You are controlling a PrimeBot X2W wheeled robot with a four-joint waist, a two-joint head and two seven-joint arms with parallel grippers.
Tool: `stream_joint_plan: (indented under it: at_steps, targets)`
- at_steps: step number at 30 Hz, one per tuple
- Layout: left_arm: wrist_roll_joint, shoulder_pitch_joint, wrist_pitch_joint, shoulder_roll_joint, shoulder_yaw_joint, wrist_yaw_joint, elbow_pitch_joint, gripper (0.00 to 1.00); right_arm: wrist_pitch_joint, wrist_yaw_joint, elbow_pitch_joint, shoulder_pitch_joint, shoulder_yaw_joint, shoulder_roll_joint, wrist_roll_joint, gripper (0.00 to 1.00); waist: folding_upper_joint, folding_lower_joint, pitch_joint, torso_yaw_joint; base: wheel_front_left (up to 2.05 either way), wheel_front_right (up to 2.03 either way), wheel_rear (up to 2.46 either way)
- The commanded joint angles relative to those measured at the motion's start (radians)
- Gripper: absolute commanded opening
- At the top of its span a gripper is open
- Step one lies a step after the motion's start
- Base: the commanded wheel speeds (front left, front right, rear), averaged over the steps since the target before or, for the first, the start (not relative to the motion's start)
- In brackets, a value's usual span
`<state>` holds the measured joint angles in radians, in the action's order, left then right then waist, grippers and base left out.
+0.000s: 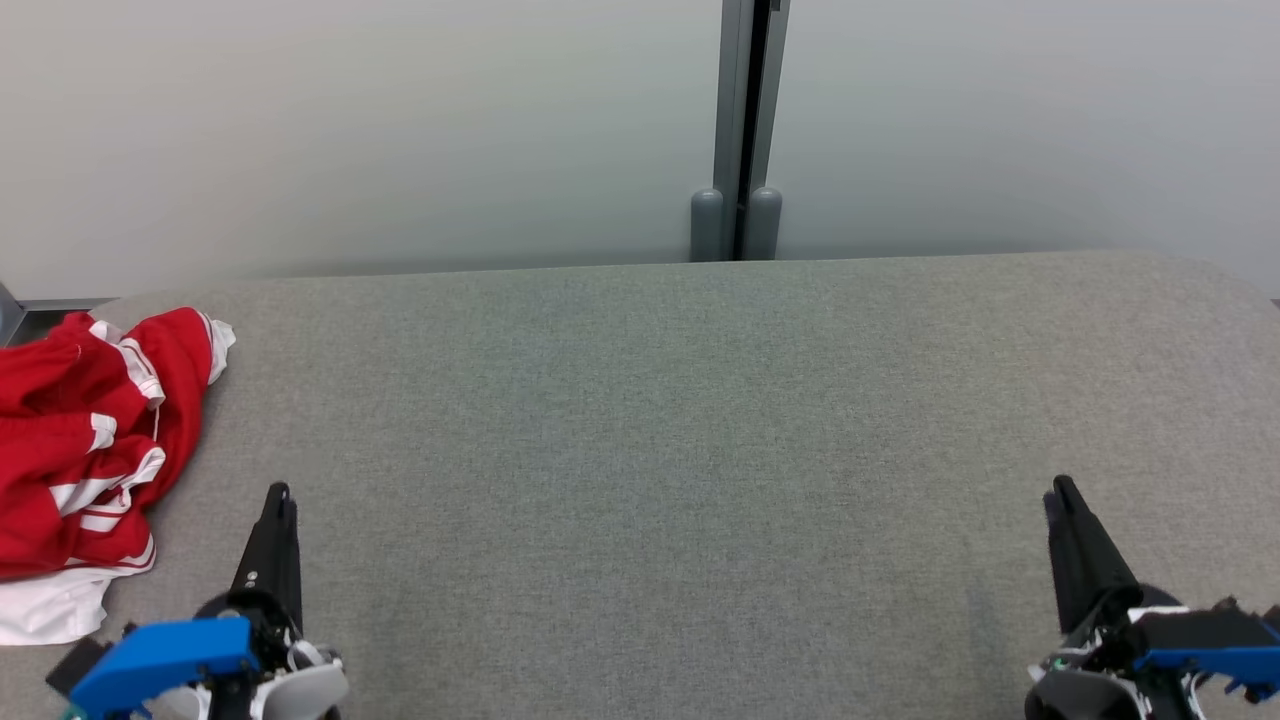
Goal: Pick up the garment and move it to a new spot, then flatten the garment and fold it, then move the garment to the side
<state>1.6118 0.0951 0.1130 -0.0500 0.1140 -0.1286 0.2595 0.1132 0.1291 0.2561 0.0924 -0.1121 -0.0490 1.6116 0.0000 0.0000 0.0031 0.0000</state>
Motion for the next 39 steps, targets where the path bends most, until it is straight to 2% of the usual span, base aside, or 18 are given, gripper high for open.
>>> stream_joint_plan:
  at_steps: [1,8,15,30,39]
  targets:
    - [0.0,-0.015,-0.001,0.002,-0.001,0.0,0.011,1.0,-0.001,0.0,0.013,-0.012,0.002,0.002,-0.001,1.0,0.0,0.0,0.0,0.0,0.0,0.0,0.0]
    - [-0.023,-0.022,-0.03,0.002,-0.021,0.002,0.01,1.0,-0.03,0.0,0.011,-0.016,0.026,0.002,-0.028,1.0,0.0,0.0,0.0,0.0,0.0,0.0,0.0]
    - [-0.116,-0.026,-0.065,0.001,-0.037,0.016,0.005,1.0,-0.065,0.0,0.009,-0.016,0.038,0.002,-0.112,1.0,0.0,0.0,0.0,0.0,0.0,0.0,0.0]
    - [-0.4,-0.036,-0.129,0.0,-0.085,0.045,-0.003,1.0,-0.129,0.001,0.013,-0.014,0.055,0.001,-0.419,1.0,0.0,0.0,0.001,0.001,0.0,0.0,0.0]
    - [-0.567,-0.044,-0.163,-0.001,-0.111,0.054,-0.007,1.0,-0.163,0.001,0.016,-0.017,0.063,0.0,-0.556,1.0,0.0,0.0,-0.001,0.002,0.0,0.0,0.0]
